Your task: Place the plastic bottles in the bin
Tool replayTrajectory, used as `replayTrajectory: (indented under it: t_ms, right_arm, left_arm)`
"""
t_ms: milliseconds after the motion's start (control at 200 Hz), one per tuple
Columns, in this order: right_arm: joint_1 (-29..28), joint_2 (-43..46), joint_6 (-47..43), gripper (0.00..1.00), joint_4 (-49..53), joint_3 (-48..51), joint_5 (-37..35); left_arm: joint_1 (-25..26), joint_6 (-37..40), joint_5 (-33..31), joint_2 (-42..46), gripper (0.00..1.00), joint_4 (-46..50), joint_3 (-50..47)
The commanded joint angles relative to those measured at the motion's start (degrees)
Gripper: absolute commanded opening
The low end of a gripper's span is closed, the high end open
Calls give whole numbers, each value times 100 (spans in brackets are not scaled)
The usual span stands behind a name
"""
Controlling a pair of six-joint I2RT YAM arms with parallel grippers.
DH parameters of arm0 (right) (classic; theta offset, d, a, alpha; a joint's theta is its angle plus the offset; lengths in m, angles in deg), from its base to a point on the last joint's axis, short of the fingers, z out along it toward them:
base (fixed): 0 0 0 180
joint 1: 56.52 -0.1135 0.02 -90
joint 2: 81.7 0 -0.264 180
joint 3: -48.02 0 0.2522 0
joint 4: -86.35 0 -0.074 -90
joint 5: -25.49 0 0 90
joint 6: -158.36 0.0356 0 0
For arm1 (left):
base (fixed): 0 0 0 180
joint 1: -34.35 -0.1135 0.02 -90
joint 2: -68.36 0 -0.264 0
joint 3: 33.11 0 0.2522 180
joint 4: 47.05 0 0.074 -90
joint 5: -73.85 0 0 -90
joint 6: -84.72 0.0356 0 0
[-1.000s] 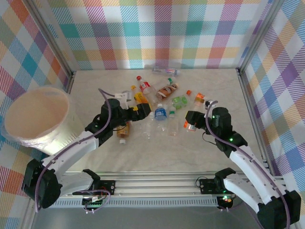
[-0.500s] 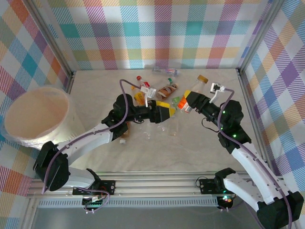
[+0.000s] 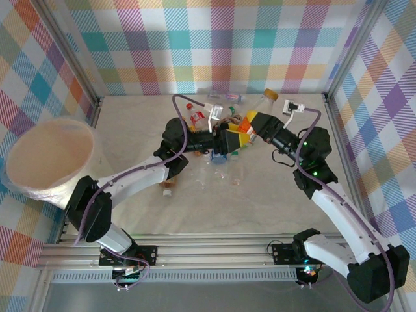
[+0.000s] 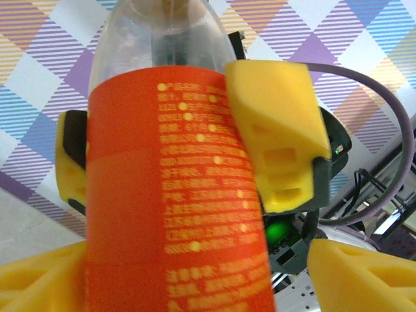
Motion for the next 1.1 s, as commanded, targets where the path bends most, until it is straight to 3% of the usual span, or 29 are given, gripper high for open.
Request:
replayTrajectory:
  t_ms: [0, 205, 325, 510, 615, 845, 1095]
  right_arm:
    - [-13, -32, 88, 46, -202, -203, 264]
    - [-12, -257, 86, 47, -196, -329, 536]
    - [-8, -256, -169, 54, 132, -451, 500]
    - [-13, -53, -1162, 87, 1740, -842, -111]
    - [-11, 11, -1703, 99, 2549, -993, -605]
    - [-8, 179, -2343, 100, 3307, -780, -1678]
    - [-11, 151, -2491, 100, 3541, -599, -2216]
  left_arm:
    - [68, -145, 211, -106, 76, -503, 299]
    - [68, -85, 251, -186, 56, -345, 424]
    - [65, 448, -188, 17, 50, 661, 438]
    - [68, 1651, -2130, 676, 44, 3496, 566]
    - [68, 1925, -3329, 1044, 43, 4665, 597]
    - [37, 2282, -5709, 1762, 43, 7129, 947]
    - [23, 2495, -7666, 2646, 43, 8788, 1453]
